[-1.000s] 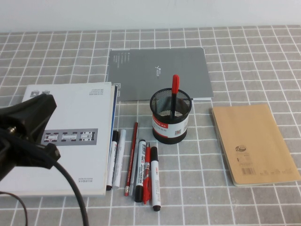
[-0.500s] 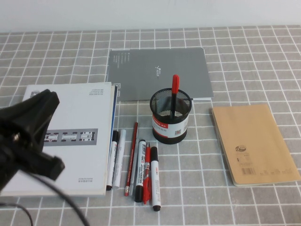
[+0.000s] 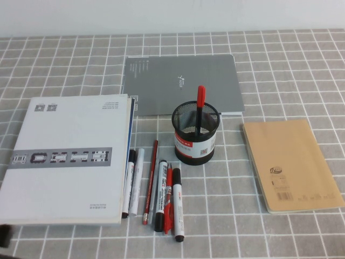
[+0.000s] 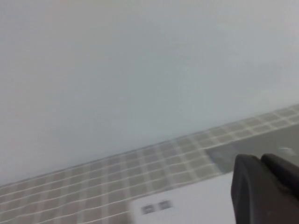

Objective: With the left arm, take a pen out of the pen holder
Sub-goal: 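Take a marker out of the pen holder and lay it on the table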

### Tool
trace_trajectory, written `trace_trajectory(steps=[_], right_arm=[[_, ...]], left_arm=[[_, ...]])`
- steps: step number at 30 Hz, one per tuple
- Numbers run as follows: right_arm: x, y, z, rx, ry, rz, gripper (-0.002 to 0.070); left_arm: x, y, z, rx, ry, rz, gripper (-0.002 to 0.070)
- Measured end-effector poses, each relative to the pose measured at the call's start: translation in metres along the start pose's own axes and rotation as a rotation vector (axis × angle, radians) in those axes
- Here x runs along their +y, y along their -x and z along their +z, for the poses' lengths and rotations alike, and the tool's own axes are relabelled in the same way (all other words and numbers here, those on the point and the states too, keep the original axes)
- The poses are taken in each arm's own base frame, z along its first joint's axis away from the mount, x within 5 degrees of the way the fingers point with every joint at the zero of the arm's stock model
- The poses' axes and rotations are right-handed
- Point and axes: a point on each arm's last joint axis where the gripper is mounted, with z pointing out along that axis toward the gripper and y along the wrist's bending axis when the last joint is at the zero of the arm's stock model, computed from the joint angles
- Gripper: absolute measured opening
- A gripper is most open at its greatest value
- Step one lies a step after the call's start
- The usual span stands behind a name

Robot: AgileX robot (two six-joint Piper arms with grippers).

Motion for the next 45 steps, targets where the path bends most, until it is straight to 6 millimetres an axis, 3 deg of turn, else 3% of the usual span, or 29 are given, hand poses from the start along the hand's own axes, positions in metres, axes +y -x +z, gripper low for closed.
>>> trace_trajectory(steps=[9, 21, 29, 35, 45], right_arm=[[0.000, 0.000, 0.000, 0.000, 0.000, 0.000, -0.0013], [0.000, 0.000, 0.000, 0.000, 0.000, 0.000, -0.0013], [0.000, 0.000, 0.000, 0.000, 0.000, 0.000, -0.0013], [0.000, 0.000, 0.000, 0.000, 0.000, 0.000, -0.0013], [0.000, 0.000, 0.000, 0.000, 0.000, 0.000, -0.0013]], left_arm=[[0.006, -0.036, -0.032, -0.008, 0.233, -0.142, -0.0004], [-0.004, -0.071, -0.042, 0.344, 0.205, -0.269, -0.0004], [-0.009, -0.075, -0.049, 0.383, 0.177, -0.326, -0.0004], [-0.012, -0.076, -0.050, 0.394, 0.124, -0.216, -0.0004], [-0.012, -0.076, -0.050, 0.398, 0.119, -0.202, -0.0004]])
